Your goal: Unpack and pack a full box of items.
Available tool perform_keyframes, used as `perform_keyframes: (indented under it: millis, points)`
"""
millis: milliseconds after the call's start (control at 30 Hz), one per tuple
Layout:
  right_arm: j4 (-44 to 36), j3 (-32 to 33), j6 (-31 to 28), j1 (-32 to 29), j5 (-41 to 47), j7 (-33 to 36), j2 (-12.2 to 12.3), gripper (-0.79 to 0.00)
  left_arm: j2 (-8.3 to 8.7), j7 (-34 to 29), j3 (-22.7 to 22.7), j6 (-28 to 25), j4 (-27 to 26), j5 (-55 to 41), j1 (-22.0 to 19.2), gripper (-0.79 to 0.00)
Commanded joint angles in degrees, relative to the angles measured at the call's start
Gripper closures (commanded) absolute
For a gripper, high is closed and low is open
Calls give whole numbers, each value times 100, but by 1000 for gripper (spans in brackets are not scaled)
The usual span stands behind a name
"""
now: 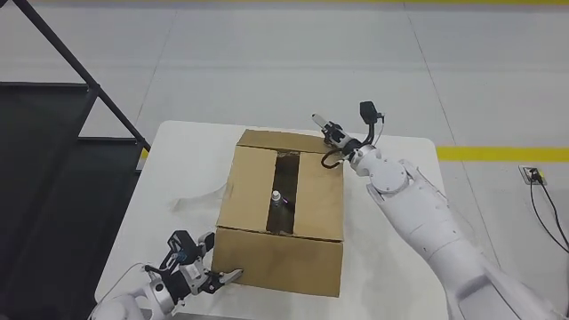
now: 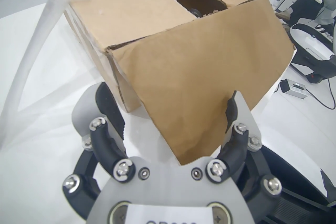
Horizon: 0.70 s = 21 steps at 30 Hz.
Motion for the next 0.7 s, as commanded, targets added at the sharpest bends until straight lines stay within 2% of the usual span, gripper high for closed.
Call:
perform_keyframes:
  millis: [0,100,267,300,333,467,533,667]
  points:
    - [76,76,-270,16,105,4,-31,-785,4,140,-51,19,-30,-84,5,-785]
    - [84,200,-747,1,243,189,-37,-785,2,364,-215,193,-38,-414,32,-785]
    - [-227,402,-1416,-154,519,924,5,-785,-19,467,-440,718,79,-1156,-8,-785]
    - [-285,464,-1427,-182,598,993,19,-785,-28,411,-441,865,119,-1279,-39,-785]
    - [-246,568,-1307,-177,575,589,38,-785,-36,357,-453,1080,163,-1335,-88,-785]
    - [-246,568,-1307,-177,575,589,38,-785,-93,261,-307,1885,372,-1472,-292,-785]
    - [-246,568,-1307,-177,575,589,38,-785,-119,329,-181,2292,481,-1181,-407,-785]
    - [-385,554,-1294,-279,549,732,41,-785,-179,419,91,2679,760,-1082,-634,-785]
